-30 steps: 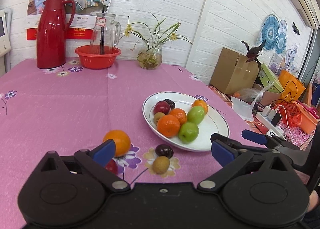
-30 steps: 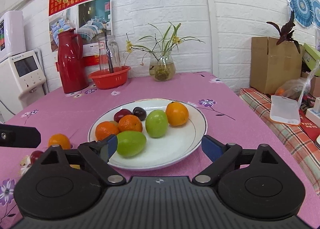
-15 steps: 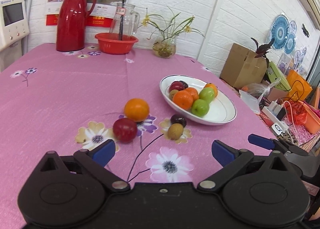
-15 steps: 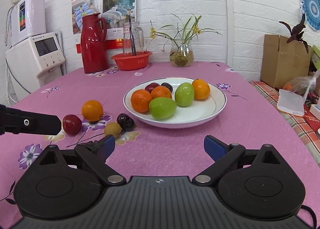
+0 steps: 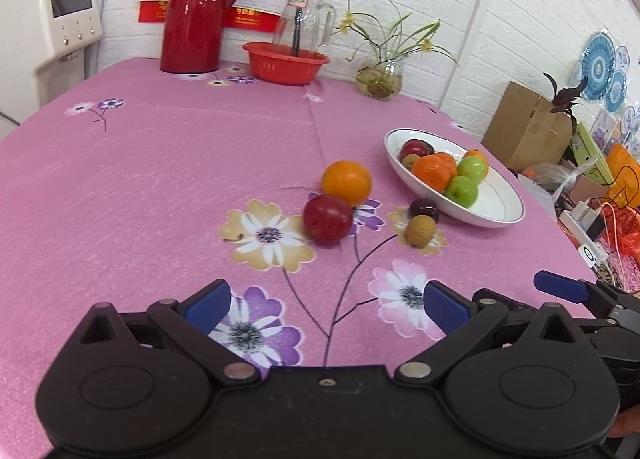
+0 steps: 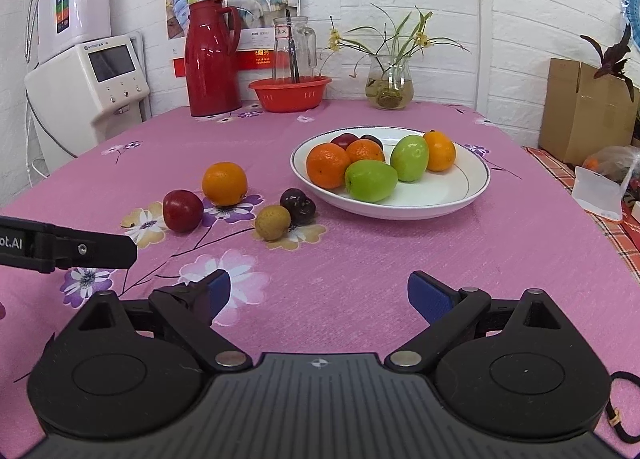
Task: Organize fruits
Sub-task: 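Move both open tools back toward the red apple and plum, then lower the left tool onto the red apple and close it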
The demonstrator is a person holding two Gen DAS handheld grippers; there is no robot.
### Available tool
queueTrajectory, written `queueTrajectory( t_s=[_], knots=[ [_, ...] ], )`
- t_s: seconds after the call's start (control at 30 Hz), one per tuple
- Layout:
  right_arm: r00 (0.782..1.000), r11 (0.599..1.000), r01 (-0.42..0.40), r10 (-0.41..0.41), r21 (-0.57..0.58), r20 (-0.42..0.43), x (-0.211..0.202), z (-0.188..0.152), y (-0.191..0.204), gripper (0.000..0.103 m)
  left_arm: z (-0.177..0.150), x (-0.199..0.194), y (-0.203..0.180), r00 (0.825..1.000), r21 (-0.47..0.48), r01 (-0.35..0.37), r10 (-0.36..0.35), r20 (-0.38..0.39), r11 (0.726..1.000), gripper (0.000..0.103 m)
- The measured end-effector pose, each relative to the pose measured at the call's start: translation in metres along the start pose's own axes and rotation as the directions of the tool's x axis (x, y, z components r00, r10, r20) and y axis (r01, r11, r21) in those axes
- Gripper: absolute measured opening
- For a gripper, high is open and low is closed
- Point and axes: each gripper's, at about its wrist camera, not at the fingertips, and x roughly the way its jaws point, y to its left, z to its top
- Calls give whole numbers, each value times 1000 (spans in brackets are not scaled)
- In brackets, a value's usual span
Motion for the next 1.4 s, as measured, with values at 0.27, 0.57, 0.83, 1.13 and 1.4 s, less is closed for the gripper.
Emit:
queueTrajectory(
  t_s=[0.27, 0.57, 0.83, 1.13, 1.4],
  knots=[
    [1000, 1000, 0, 0, -2, -19, 5, 4, 17, 103, 1, 1, 7, 1000, 0, 5, -5, 1, 1000, 103],
    [1000, 1000, -7, 6, -23, -28, 11, 7, 32, 103, 8, 6, 16, 1000, -1, 24, -24, -1, 1000, 103],
    [999, 999, -8, 7, -44, -37, 18, 11, 42, 103, 17, 12, 16, 999, 3, 52, -52, -11, 999, 103],
    [999, 998, -31, 29, -56, -36, 29, 20, 50, 103, 45, 9, 11, 997, 64, 75, -76, 8, 995, 103],
    [995, 993, -93, 91, -72, -27, 35, 29, 60, 98, 70, 30, 21, 989, 47, 146, -145, -19, 988, 103]
  ],
)
